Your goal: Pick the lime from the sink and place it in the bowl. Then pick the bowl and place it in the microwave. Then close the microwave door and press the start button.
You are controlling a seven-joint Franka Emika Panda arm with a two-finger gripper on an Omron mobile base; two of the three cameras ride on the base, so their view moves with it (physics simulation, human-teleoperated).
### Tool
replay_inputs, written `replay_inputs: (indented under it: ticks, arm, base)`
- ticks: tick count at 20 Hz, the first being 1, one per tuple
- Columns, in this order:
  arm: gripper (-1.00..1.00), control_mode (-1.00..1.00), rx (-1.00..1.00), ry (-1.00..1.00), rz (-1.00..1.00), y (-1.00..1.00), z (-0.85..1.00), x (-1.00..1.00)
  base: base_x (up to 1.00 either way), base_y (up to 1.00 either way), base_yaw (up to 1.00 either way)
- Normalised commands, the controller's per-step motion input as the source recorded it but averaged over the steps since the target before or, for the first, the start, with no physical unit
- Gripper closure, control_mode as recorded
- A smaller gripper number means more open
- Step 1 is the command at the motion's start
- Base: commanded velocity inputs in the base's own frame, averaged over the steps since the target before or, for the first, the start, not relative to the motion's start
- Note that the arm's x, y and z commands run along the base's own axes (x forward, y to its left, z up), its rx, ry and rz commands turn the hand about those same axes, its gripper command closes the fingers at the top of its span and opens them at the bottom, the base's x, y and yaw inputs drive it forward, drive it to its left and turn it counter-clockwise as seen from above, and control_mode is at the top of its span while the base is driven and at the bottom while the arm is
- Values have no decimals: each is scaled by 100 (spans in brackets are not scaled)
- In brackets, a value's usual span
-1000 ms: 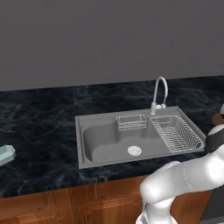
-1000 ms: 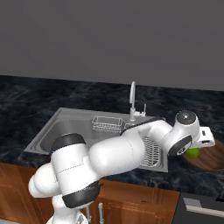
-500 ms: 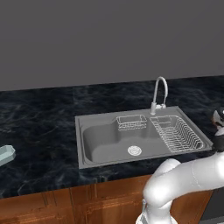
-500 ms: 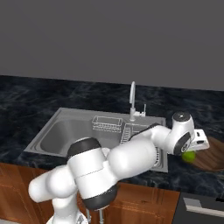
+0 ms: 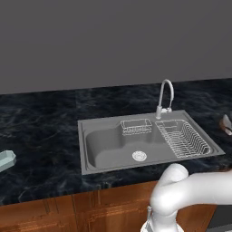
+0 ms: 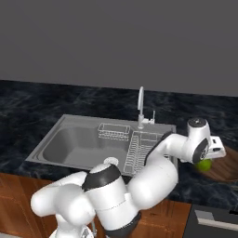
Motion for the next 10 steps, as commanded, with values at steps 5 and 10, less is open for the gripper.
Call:
replay_inputs:
  ticks: [5,10]
  arm:
    - [-100,-100,-3,0,3,-10,-2,0]
    - [-100,-100,-10,-1,0,17,14,-10]
  base:
    - [0,0,0]
    - [0,0,0]
